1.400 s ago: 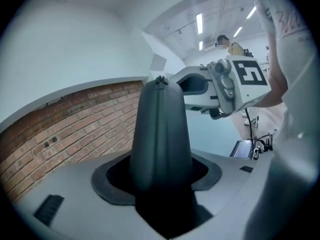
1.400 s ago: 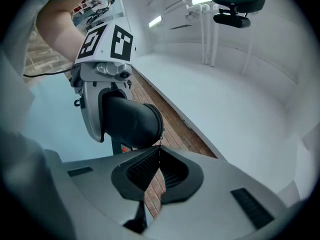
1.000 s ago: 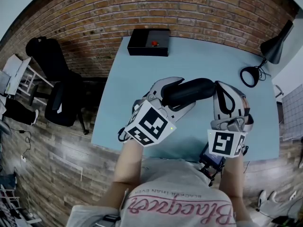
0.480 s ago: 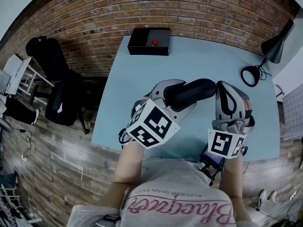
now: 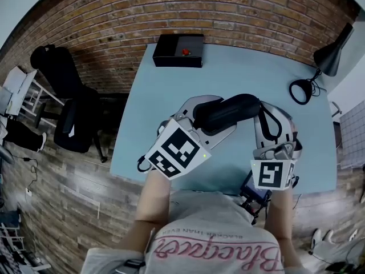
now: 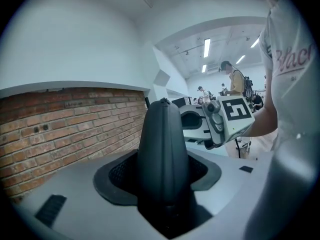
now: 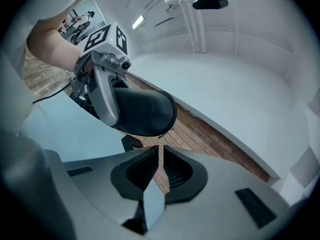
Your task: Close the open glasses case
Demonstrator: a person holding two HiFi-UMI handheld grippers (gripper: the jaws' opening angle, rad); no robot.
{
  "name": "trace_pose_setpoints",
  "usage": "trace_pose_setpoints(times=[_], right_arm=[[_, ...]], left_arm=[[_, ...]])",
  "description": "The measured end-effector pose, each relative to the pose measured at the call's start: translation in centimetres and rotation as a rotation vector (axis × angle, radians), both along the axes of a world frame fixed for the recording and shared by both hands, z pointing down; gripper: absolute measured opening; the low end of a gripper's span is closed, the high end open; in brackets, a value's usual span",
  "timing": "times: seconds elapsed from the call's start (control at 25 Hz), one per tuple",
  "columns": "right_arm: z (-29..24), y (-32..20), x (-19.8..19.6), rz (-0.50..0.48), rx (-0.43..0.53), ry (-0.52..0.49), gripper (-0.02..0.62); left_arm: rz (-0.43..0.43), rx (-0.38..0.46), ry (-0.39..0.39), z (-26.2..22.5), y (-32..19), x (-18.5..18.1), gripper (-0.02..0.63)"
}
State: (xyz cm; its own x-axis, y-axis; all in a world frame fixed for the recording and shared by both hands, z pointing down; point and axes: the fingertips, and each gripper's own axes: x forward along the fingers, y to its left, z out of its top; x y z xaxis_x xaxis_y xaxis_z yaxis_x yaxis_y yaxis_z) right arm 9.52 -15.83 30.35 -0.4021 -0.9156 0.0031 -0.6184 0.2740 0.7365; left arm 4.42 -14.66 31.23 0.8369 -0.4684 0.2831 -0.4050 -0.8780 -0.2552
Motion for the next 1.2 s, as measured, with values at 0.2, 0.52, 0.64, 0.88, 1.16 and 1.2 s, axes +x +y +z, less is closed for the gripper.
trace_pose_setpoints(times=[0.2, 0.52, 0.64, 0.88, 1.16, 1.2], right_arm=[[0.2, -0.1, -0.6, -0.164, -0.259, -0.421, 0.042], [-0.2, 1.1, -2.8, -0.283, -0.226, -0.243, 0.137], [0.0, 1.3, -2.7, -0.2, -0.148, -0.085, 0.133], [-1.1, 0.9, -2.4, -0.144, -0.036, -0.017, 0.018], [1.0, -0.5, -0.5, 0.017, -0.005, 0.22, 0.02], [1.2, -0.6, -0.4, 0.031, 0.0, 0.248, 0.02]], left_arm=[[-0.005, 0.026, 0.014, -0.4, -0.5, -1.1, 0.258], [0.123, 0.081, -0.08, 0.4, -0.6, -2.3, 0.259], [0.179, 0.063, -0.119, 0.3, -0.6, -2.4, 0.259], [0.258, -0.009, -0.164, 0.4, -0.5, -2.8, 0.261], [0.107, -0.049, -0.366, 2.5, -1.6, -2.3, 0.258], [0.086, -0.034, -0.404, 2.8, -1.8, -2.3, 0.258]])
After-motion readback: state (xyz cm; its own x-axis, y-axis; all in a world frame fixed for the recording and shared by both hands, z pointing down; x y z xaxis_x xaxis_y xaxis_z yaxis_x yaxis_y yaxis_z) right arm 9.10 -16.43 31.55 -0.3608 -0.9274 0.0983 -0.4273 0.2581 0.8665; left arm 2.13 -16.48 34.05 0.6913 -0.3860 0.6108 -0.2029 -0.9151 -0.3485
